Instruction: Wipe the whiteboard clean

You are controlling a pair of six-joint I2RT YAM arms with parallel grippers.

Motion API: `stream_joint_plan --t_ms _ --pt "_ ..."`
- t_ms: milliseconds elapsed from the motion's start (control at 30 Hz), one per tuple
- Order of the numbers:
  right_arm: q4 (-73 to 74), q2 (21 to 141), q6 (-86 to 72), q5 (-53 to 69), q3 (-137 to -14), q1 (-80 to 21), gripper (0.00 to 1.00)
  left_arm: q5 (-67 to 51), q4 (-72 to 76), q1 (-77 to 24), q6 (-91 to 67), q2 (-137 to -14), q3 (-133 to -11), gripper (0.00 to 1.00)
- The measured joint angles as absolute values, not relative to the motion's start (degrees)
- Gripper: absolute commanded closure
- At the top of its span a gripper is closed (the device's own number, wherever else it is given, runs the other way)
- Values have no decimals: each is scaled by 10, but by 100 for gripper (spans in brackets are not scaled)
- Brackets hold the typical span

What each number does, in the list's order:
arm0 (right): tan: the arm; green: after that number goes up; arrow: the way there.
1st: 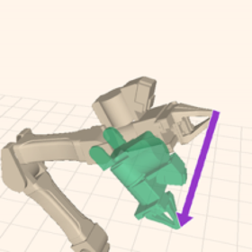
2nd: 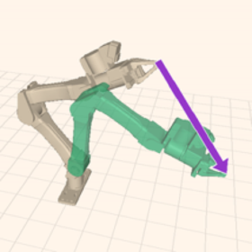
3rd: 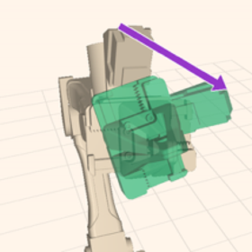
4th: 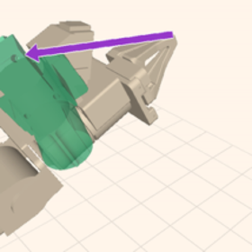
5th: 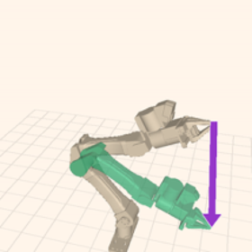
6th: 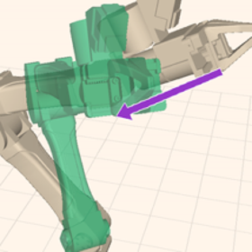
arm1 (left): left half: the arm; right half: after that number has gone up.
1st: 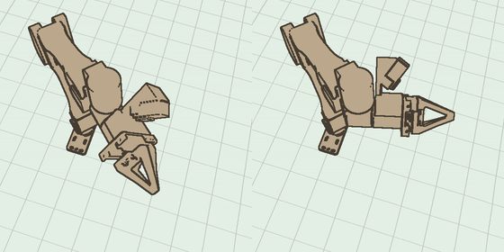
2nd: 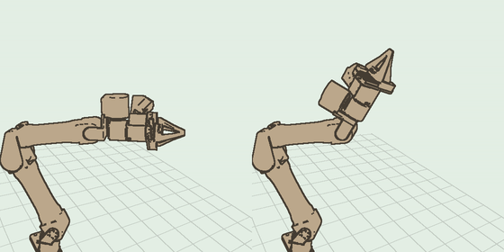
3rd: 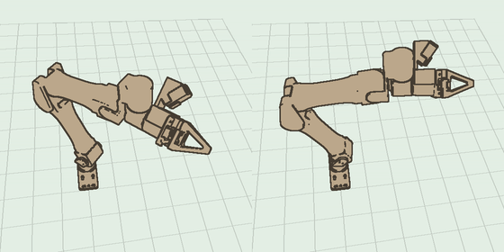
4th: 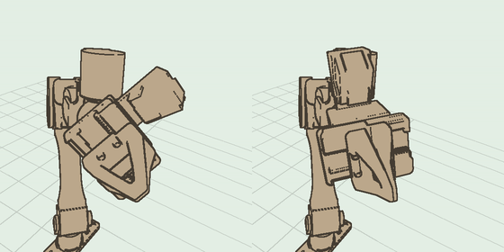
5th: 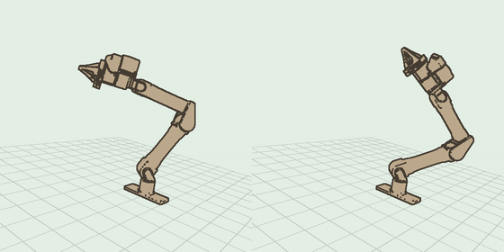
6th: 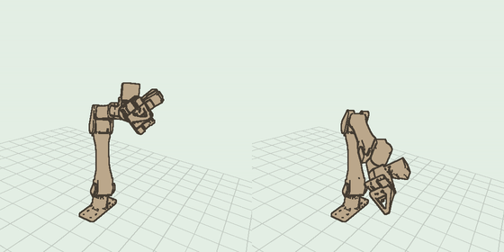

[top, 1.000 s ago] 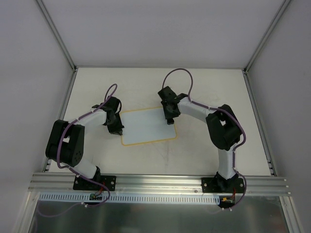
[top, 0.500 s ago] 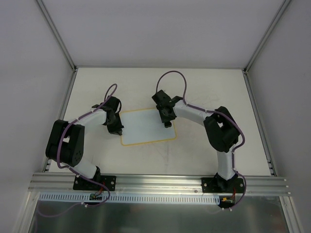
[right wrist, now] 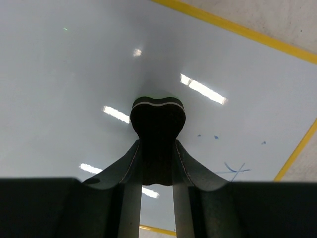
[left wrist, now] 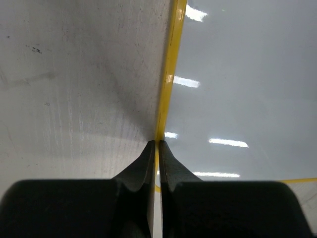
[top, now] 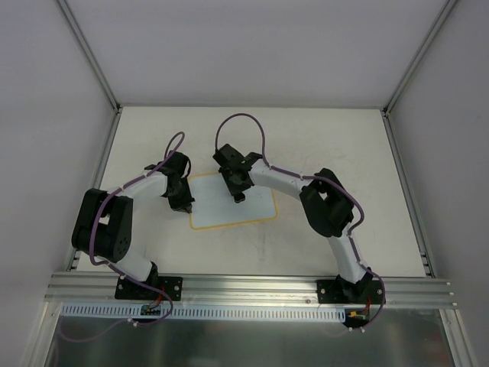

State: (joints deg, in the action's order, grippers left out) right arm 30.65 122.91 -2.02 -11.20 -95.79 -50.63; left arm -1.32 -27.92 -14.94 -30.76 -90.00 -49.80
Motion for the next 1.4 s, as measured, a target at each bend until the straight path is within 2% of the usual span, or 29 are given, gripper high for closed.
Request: stream_joint_plan --t_ms 200,433,667,867,1167,1400 --pt "308 1240 -21 -110 -967 -494 100 -13 -278 -149 -307 -900 -498 100" --pt "288 1188 -44 -113 -887 -428 100 -13 -276 -150 -307 -900 -498 100" --pt "298 1168 -56 -119 -861 -371 100 -16 -271 -150 -308 -900 -498 100" --pt "275 1148 -48 -122 -829 -395 100 -15 -276 -150 -308 -900 -498 100" --pt "241 1151 -42 -93 -827 -505 100 -10 -285 -149 -308 -900 -500 100" --pt "172 1123 -67 -64 -769 -488 100 -10 -285 -149 -308 -900 -500 100"
